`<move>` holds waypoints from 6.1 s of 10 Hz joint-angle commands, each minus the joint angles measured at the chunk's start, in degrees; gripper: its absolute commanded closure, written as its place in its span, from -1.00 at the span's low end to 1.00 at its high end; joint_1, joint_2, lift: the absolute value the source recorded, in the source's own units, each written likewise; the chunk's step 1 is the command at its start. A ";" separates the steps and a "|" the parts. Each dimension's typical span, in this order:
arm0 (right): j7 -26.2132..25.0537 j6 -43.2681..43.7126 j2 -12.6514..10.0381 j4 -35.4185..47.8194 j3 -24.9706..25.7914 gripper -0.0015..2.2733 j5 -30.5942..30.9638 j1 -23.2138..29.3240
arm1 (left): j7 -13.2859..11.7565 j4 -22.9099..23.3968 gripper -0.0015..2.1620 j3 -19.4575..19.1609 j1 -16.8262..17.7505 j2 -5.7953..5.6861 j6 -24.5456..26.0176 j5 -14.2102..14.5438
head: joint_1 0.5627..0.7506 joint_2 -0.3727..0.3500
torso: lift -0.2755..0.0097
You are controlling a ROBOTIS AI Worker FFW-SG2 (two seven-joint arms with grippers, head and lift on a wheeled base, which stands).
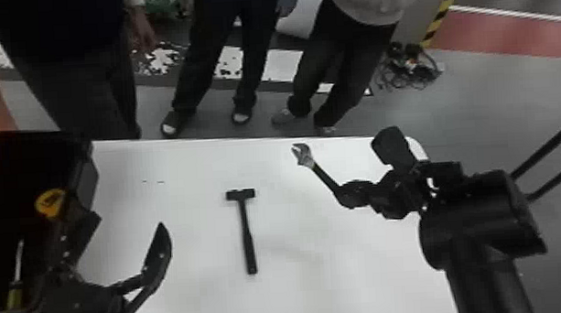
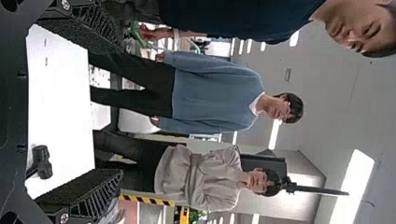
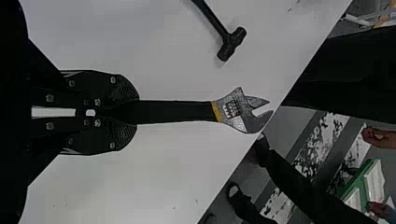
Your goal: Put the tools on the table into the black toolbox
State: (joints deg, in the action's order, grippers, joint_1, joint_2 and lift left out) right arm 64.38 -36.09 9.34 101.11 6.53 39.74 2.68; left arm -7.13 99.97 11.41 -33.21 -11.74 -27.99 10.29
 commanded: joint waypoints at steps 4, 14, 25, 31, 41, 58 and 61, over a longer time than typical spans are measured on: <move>-1.63 0.09 -2.31 11.03 -5.47 0.97 -0.27 7.25 | -4.47 1.81 -0.92 2.30 2.89 0.32 9.32 4.12 | 0.41 -0.38 | 0.66; -5.15 3.43 -2.48 17.71 -12.33 0.97 -2.82 11.91 | -6.67 4.09 -0.92 5.64 13.18 1.02 32.52 18.63 | 0.41 -0.31 | 0.66; -5.85 3.61 -3.54 17.71 -17.60 0.97 -2.65 11.73 | -5.62 2.33 -0.92 7.75 16.69 4.36 33.23 19.86 | 0.41 -0.21 | 0.66; -6.55 3.26 -4.33 17.10 -17.69 0.97 -2.38 10.42 | -7.90 1.98 -0.38 7.84 15.81 3.92 33.05 20.21 | 0.41 -0.22 | 0.66; -7.69 -0.61 -5.38 17.27 -17.69 -0.10 -2.47 9.80 | -10.54 1.37 0.98 7.05 16.16 3.57 35.86 19.94 | 0.41 -0.24 | 0.66; -14.11 -10.28 -9.39 25.18 5.25 -0.94 -38.42 20.79 | -4.12 5.06 0.98 -13.70 10.63 2.95 22.50 6.41 | 0.41 0.11 | 0.66; -14.11 -2.89 -9.39 24.66 8.77 -0.94 -44.39 22.63 | -2.63 0.75 0.98 -18.09 10.98 3.13 18.29 5.18 | 0.41 0.38 | 0.66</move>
State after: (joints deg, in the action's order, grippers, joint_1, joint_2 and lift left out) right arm 50.24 -41.03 0.00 126.06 14.67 -3.22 24.93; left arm -9.72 101.67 -6.09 -22.40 -8.65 -8.76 15.53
